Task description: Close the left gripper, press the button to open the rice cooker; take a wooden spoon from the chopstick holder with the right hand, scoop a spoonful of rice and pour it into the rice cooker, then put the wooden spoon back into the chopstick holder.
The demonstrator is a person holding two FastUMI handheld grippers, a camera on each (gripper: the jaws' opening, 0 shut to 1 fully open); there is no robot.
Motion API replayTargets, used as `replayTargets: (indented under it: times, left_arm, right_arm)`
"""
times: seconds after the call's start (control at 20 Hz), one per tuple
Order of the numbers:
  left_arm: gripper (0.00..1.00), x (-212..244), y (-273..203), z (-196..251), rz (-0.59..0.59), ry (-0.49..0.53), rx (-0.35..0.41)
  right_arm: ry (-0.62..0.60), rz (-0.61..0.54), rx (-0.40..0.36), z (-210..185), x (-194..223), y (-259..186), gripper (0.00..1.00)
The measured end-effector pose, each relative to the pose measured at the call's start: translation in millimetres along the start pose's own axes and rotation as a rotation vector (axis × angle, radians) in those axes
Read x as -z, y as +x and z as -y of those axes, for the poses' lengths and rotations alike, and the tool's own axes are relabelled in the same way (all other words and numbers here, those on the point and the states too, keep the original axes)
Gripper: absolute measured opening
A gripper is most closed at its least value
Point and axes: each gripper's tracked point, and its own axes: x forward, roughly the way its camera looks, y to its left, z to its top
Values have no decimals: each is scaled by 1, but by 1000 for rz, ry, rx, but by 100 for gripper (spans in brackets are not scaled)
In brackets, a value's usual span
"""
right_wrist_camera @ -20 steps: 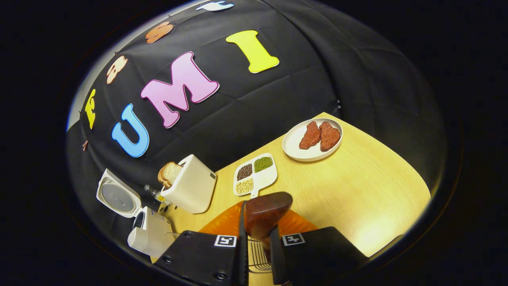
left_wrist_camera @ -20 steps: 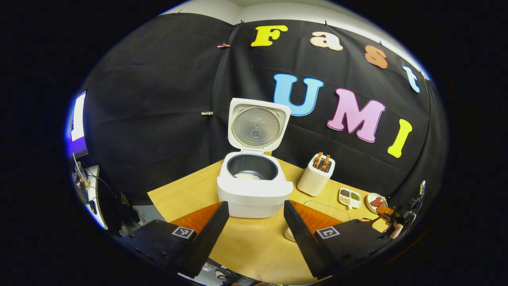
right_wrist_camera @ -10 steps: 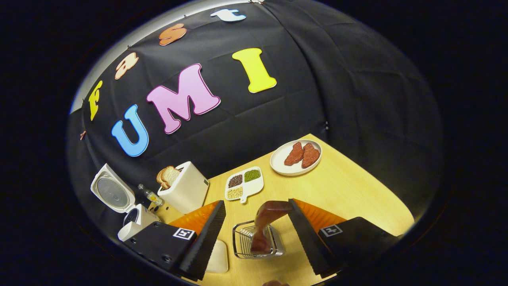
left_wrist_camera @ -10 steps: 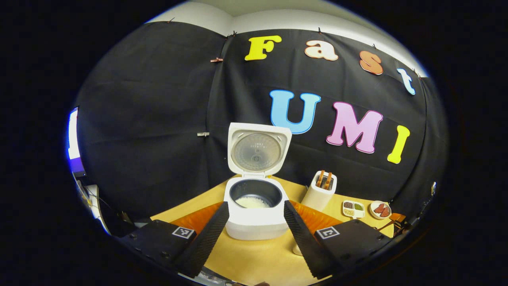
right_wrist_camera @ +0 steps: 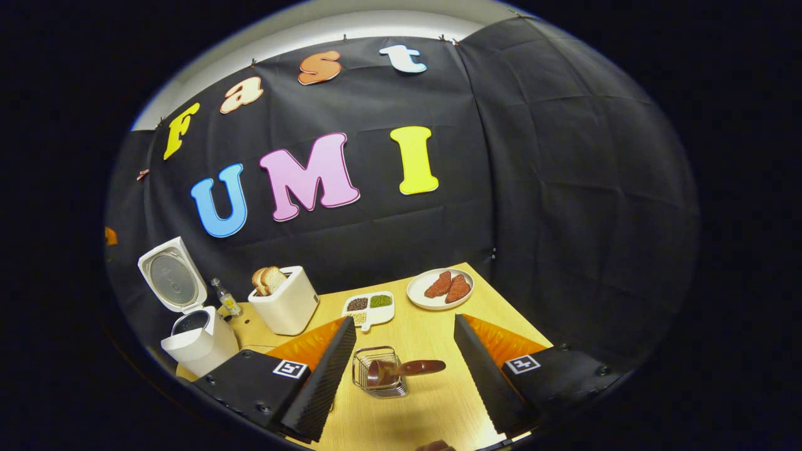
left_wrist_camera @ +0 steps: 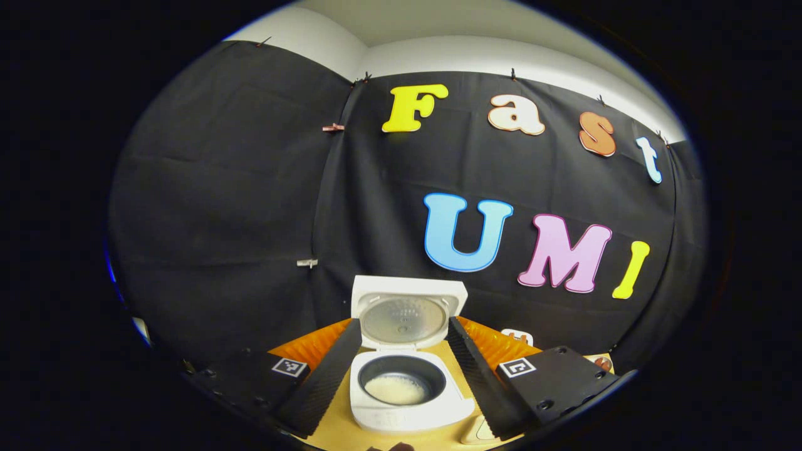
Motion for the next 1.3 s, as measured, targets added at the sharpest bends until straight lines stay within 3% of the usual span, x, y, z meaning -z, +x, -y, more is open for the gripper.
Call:
replayTargets:
  times: [0.15,0.35,0.5,0.7,0.95,1.15,1.3]
  left_arm:
    - [96,-23,35,5,11,32,10]
    - [95,-40,86,25,-3,11,82]
    - [95,-38,131,34,-44,27,123]
    - [95,-21,193,31,-109,38,108]
    - [95,12,252,21,-200,49,78]
    - [96,45,274,17,-306,17,42]
    - [96,51,272,15,-340,58,7]
  right_arm:
    - [-42,43,-10,-15,-12,-21,98]
    - [-108,82,-12,-27,-23,-54,98]
    - [-122,85,22,-25,-24,-77,98]
    - [-88,107,98,-15,-32,-102,98]
    - [-103,109,139,-11,-29,-121,98]
    - [-78,88,126,-26,-21,-123,98]
    - [-94,78,86,-39,-15,-121,98]
